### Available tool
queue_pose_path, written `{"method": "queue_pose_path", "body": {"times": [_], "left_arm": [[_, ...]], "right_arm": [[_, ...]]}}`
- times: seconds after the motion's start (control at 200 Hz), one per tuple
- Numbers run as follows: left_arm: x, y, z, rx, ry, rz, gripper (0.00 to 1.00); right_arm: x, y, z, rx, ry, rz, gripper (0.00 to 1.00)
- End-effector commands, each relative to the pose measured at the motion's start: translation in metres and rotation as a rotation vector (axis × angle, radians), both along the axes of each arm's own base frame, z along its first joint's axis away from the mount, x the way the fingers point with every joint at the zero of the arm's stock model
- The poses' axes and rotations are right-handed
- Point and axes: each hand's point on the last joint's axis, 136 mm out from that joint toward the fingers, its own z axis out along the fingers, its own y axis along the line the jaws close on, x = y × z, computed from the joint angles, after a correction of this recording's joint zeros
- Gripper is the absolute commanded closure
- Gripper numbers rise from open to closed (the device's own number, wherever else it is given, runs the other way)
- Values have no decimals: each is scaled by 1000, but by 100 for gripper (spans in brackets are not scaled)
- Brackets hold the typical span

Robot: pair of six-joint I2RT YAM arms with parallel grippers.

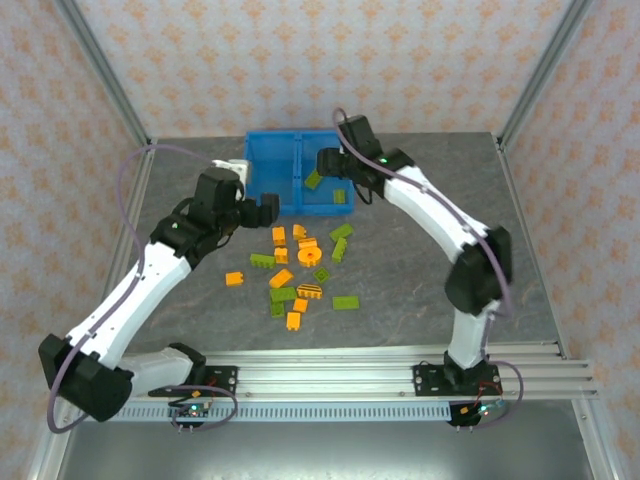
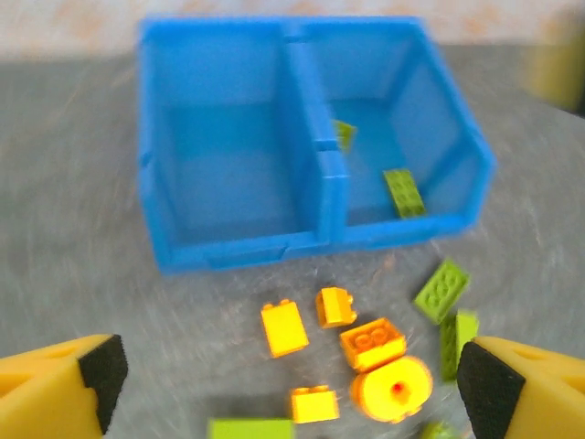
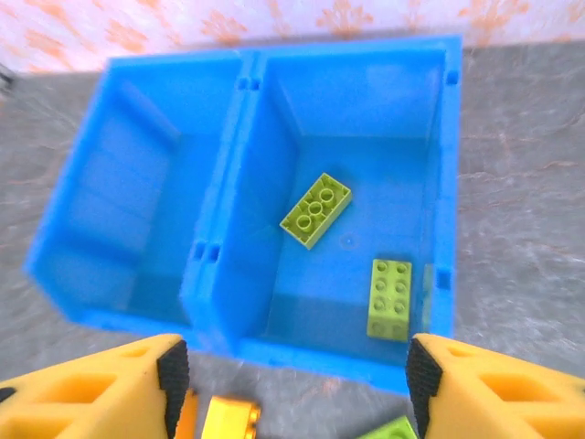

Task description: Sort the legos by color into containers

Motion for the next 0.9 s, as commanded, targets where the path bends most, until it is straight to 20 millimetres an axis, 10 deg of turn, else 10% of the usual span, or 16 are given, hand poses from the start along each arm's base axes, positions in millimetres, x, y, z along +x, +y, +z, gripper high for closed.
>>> {"method": "queue_pose_path", "body": {"times": [0.0,0.215,0.445,0.891], "left_arm": [[-42,36,-80,-152,353,506,6],[-36,-4,-171,-447,647,617,11],[-22,-2,-202,-482,695,711,13],[-26,5,-237,-503,775,783,61]], "right_arm": [[-20,1,11,44,-71,63,27],[-42,-6,7,29,-17,98,11],[-48,-13,1,11,-6,90,5],[-45,-14,3,4,-11,73,3]]}}
